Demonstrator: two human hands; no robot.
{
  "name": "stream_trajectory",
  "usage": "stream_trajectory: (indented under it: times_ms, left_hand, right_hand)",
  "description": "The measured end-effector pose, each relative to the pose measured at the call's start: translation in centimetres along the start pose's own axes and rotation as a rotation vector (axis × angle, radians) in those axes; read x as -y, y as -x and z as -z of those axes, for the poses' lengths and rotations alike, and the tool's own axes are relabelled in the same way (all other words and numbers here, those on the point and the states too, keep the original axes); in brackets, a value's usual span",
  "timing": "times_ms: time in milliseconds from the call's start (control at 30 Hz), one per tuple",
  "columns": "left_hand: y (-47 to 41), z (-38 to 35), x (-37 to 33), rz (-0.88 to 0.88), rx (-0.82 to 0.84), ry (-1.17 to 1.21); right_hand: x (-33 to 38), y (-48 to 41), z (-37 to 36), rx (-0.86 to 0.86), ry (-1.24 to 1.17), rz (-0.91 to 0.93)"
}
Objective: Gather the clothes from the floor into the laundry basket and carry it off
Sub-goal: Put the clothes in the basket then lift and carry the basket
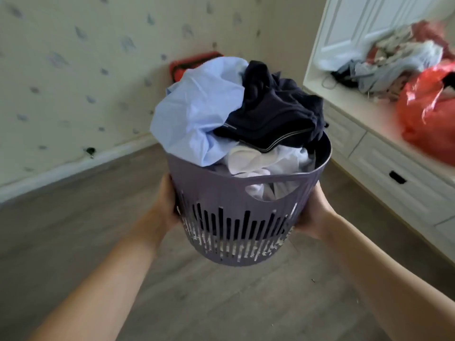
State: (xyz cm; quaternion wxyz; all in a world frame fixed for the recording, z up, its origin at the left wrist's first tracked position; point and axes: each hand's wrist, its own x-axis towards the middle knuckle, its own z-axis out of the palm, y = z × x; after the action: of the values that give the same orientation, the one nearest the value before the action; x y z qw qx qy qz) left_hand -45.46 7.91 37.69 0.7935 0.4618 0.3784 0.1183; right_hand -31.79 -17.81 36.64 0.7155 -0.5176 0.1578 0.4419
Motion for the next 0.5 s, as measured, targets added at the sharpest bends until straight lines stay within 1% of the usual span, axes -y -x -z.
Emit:
stream_trajectory:
  times_ms: [33,67,133,167,233,367,433,500]
  left_hand:
    - [1.9,-0.4,-2.0,-0.022,-0.015,0.002]
    - [4.2,-0.9,-6.2,-0.036,-0.024,-0.037]
    - [6.9,-2.0,-9.0,-0.034,-0.007,-0.102]
    - [9.5,-2.8,-12.1,-0.055,0.006,-0.096]
    - [13.4,-3.4,-16.0,-0.111,0.044,-0.099]
    - [21.2,-4.1,-22.4,-0.217,0.091,-0.111]
    - [23.6,-4.3,-24.4,-0.225,0.102,-0.092]
    - [26.1,-4.4,-26.1,-0.216,0.122,-0.027]
  right_hand:
    - [1.0,1.5,-1.0,0.018,-0.03,0.062]
    - [4.2,4.4,-3.3,0.012,0.038,0.108]
    - [6.1,6.9,-5.0,0.033,0.105,0.192]
    - [8.7,9.3,-6.6,0.076,0.145,0.233]
    - [12.0,13.2,-8.7,0.154,0.229,0.289]
    - [17.5,20.5,-13.2,0.33,0.35,0.341]
    - [19.3,22.7,-14.9,0.367,0.403,0.361]
    - [20.6,24.9,-16.7,0.417,0.407,0.338]
